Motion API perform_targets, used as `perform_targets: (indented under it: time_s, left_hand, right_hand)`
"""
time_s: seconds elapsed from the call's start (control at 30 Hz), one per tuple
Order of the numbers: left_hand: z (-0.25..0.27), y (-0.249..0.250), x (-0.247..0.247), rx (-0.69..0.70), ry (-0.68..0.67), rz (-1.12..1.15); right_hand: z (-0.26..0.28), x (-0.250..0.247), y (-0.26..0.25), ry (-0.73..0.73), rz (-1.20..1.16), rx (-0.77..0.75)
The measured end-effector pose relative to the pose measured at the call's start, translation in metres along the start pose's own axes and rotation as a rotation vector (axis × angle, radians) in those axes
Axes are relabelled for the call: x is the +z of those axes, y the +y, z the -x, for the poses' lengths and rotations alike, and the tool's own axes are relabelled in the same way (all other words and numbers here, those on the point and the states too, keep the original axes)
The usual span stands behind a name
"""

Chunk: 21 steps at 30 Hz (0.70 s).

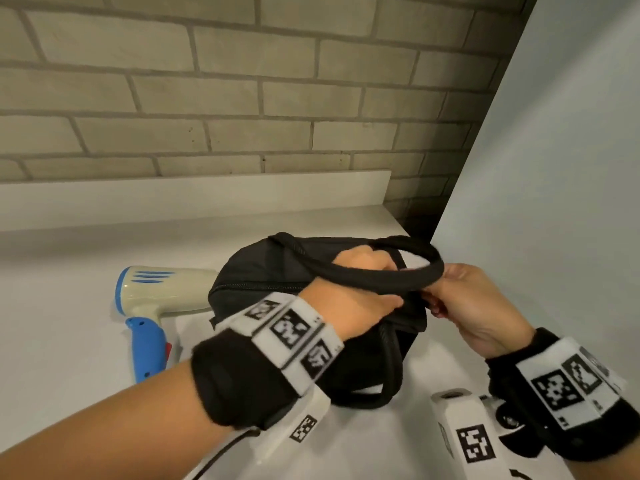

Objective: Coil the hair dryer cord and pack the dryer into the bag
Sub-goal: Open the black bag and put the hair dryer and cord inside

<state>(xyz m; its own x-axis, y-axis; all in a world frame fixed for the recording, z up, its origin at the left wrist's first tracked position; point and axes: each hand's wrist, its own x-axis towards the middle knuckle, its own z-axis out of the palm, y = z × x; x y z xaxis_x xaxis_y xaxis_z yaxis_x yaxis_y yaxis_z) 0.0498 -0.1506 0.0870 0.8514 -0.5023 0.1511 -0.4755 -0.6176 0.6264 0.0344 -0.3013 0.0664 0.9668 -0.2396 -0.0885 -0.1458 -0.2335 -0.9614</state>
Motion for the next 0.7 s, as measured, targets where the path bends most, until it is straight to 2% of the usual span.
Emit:
perform_targets:
  time_s: [0.17,0.3,0.5,0.6,0.7]
  left_hand:
    - [-0.009,0.011,0.006,0.027,0.03,-0.136]
    - [-0.01,0.009,0.007,0.053,0.053,-0.104]
    - [-0.01,0.005,0.003,0.027,0.075,0.038]
    - [-0.012,0.008,-0.003,-0.021,0.052,0.002]
    - [-0.008,0.003,-0.022,0.009,0.097,-0.135]
  right_hand:
    - [0.006,-0.001,0.003,-0.009,0.063,-0.175]
    - [0.012,-0.003,0.01,-0.039,0.17,-0.303]
    - [0.008,-0.01,0.026,-0.174,0.325,-0.33]
    - [0.002,-0.009,0.025,-0.25,0.223,-0.31]
    - [-0.01,-0.011,0.026,-0.2,0.129,-0.31]
